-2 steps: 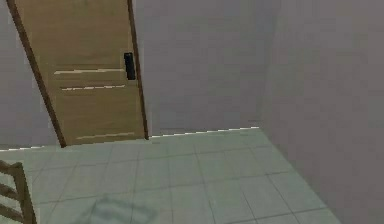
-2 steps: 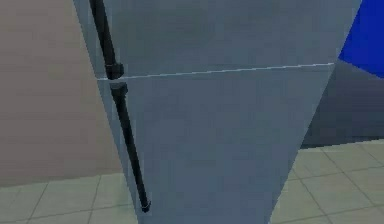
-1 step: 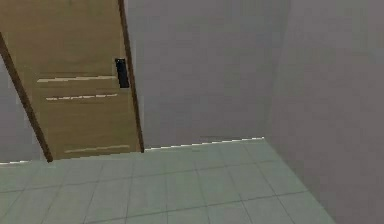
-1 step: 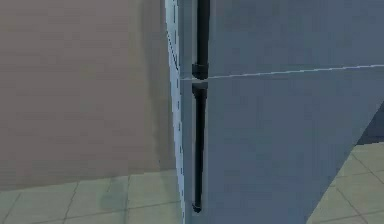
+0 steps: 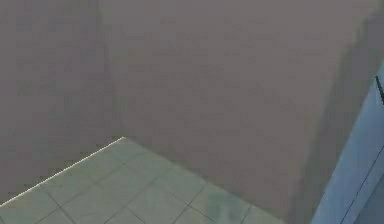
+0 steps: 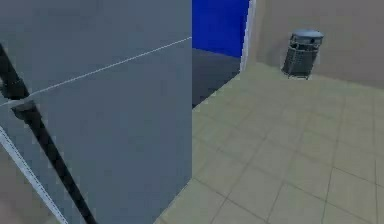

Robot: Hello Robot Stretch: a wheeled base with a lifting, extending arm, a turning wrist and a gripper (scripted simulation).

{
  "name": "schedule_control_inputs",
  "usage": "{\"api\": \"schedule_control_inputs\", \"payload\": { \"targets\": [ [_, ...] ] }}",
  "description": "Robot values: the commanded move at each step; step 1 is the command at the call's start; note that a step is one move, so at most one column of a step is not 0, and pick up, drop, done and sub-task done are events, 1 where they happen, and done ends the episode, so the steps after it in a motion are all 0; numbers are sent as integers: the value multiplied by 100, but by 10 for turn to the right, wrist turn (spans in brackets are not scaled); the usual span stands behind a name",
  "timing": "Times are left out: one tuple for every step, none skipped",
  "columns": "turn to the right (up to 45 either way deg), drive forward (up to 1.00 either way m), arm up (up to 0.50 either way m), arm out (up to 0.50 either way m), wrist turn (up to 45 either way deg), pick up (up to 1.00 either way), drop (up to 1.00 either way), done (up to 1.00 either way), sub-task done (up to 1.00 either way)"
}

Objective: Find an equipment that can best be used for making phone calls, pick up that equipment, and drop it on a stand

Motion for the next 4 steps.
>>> {"api": "schedule_control_inputs", "payload": {
  "targets": [
    [450,0,0,0,0,0,0,0,0],
    [450,0,0,0,0,0,0,0,0],
    [120,0,0,0,0,0,0,0,0],
    [0,0,50,0,0,0,0,0,0]
  ]
}}
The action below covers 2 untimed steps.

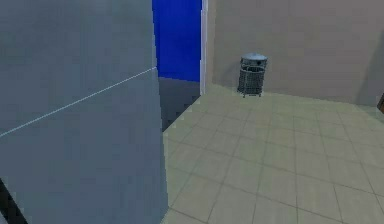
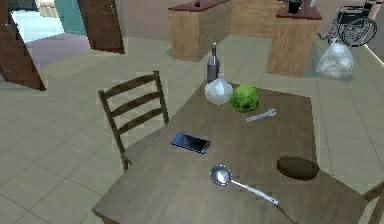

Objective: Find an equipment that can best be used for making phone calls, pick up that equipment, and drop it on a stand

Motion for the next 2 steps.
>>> {"api": "schedule_control_inputs", "payload": {
  "targets": [
    [0,0,32,0,0,0,0,0,0],
    [0,0,0,40,0,0,0,0,0]
  ]
}}
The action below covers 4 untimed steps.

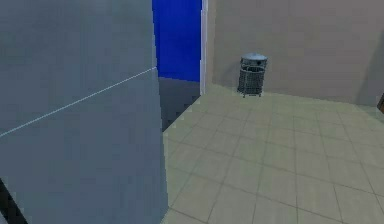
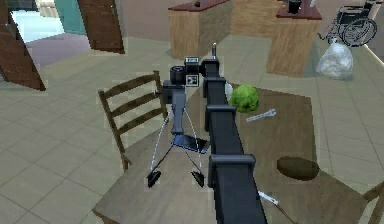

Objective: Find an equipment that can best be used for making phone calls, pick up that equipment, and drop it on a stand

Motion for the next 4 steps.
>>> {"api": "schedule_control_inputs", "payload": {
  "targets": [
    [0,0,0,0,450,0,0,0,0],
    [0,0,0,0,450,0,0,0,0],
    [0,0,0,0,450,0,0,0,0],
    [0,0,0,0,450,0,0,0,0]
  ]
}}
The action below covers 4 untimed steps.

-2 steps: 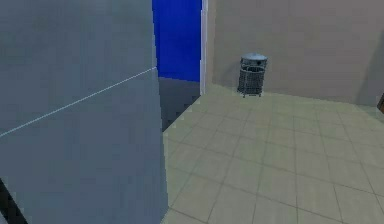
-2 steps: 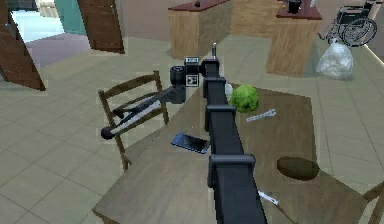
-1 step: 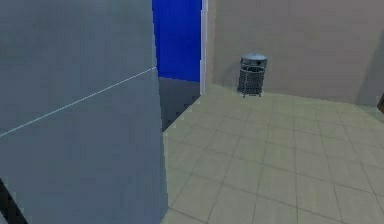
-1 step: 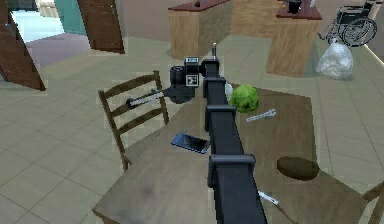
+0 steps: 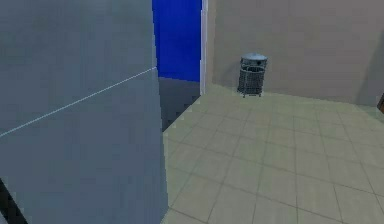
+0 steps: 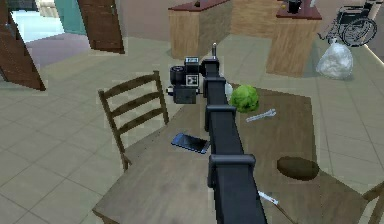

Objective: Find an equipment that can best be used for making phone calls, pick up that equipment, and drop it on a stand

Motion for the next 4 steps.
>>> {"api": "schedule_control_inputs", "payload": {
  "targets": [
    [0,0,0,0,270,0,0,0,0],
    [0,0,-30,0,0,0,0,0,0],
    [0,0,0,0,0,100,0,0,0],
    [0,0,10,0,0,0,0,0,0]
  ]
}}
